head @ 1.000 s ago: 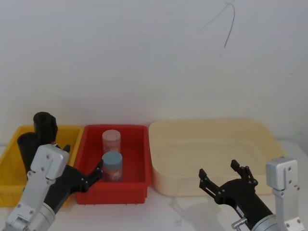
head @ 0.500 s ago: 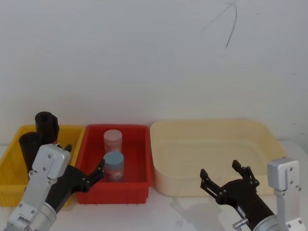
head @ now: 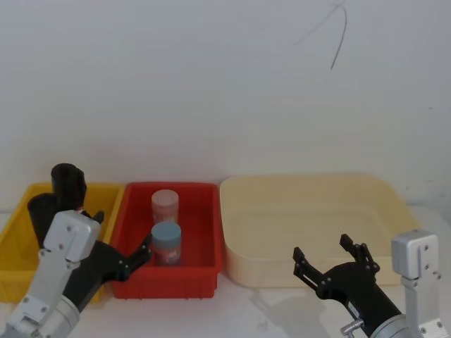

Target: Pick up the garbage bag with the one hand and transfer it to the other hand.

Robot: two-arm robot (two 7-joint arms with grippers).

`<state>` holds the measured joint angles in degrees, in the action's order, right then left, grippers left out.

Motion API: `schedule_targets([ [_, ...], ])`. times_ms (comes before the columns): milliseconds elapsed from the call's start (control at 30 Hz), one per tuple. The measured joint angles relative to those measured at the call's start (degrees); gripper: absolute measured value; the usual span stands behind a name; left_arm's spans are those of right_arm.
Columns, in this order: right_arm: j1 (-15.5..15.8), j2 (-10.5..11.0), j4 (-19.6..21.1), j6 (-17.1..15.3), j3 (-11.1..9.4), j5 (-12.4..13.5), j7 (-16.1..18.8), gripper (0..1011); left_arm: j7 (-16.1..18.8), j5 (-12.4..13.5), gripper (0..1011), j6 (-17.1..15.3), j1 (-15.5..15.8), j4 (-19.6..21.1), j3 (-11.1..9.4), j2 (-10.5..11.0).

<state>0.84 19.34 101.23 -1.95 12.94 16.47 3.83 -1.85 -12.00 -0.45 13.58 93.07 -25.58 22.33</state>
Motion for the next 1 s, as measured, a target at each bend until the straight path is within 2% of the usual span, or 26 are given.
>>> schedule_targets([
  [233, 0.0, 0.0, 0.0, 0.0, 0.0, 0.0, 0.0, 1000, -2.2, -1.9, 1002, 0.7, -1.2, 0.8, 1.6, 1.6],
  [600, 0.0, 0.0, 0.0, 0.0, 0.0, 0.0, 0.0, 1000, -4.3, -5.8, 1002, 0.7, -5.1, 3.7, 5.8, 4.6],
  [1000, 0.0, 0.0, 0.0, 0.0, 0.0, 0.0, 0.0, 1000, -4.2, -7.2, 1001, -1.1, -7.3, 5.4, 8.9, 6.1],
])
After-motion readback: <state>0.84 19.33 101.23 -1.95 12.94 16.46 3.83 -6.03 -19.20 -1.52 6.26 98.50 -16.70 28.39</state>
